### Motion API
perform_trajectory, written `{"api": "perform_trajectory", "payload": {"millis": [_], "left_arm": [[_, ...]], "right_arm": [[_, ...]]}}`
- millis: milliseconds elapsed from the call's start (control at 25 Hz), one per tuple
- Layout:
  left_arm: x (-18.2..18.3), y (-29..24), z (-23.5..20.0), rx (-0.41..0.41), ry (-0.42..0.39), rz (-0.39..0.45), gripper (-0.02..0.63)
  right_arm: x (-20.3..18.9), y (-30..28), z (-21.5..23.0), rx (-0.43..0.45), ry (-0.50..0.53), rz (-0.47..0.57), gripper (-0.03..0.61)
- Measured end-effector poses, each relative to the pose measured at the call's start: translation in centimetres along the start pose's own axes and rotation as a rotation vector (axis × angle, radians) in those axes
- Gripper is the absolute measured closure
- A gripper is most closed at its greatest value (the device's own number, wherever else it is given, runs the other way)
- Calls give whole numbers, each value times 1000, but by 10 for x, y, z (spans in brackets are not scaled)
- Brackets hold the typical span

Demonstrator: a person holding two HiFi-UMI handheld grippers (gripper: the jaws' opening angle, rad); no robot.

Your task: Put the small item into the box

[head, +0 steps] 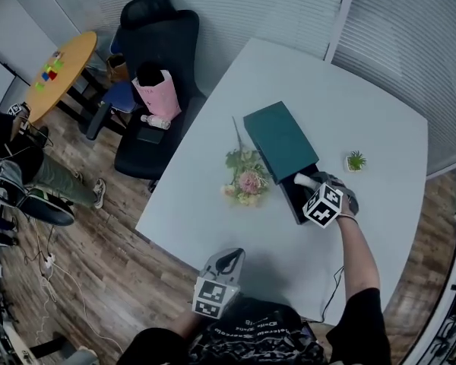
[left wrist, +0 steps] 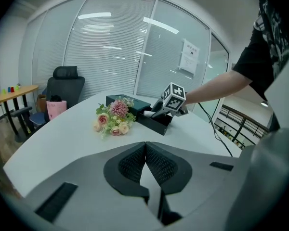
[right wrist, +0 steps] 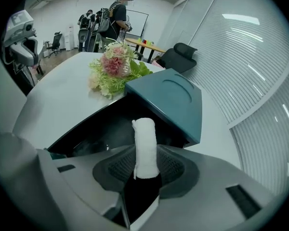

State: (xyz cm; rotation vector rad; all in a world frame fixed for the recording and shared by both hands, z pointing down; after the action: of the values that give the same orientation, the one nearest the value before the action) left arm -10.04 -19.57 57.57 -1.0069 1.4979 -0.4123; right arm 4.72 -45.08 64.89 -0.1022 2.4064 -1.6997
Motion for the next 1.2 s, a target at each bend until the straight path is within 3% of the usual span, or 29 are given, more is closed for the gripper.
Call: {"api": "perform_trajectory", "payload": {"millis": [480,520,600,640,840,1200], "left_arm": [[-3,1,2,26,46,18,595],[-4,4,0,37,52,24,595],[-6,9,-7,68,73,36,595],[-7,11,-10,78,82,39,595],[-10,15,-11,76,70,53,595],[-1,20,7,2,-4,109,595]], "right_arm": [[4,-9,-3,45,16,-41,432],[5,-6,-2,46,-2,-24,399],[10,2,-1,59,-61,22,257],[11,6,0,62,-88,40,228],[8,33,2,46,-140,88,222],[-8,118,5,-28,-359,288,258]]}}
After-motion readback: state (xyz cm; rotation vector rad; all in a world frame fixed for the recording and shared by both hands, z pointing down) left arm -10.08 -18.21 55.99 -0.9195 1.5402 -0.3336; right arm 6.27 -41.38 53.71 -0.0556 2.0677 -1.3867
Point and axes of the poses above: the fingertips, and each gripper's own axes: y backward along the fingers, z to its right, x out of its top, the point moved 3 cm from there along y, backward along the fingers, and after that the axes turned 15 degrees about -z, right-handed, at the moved point
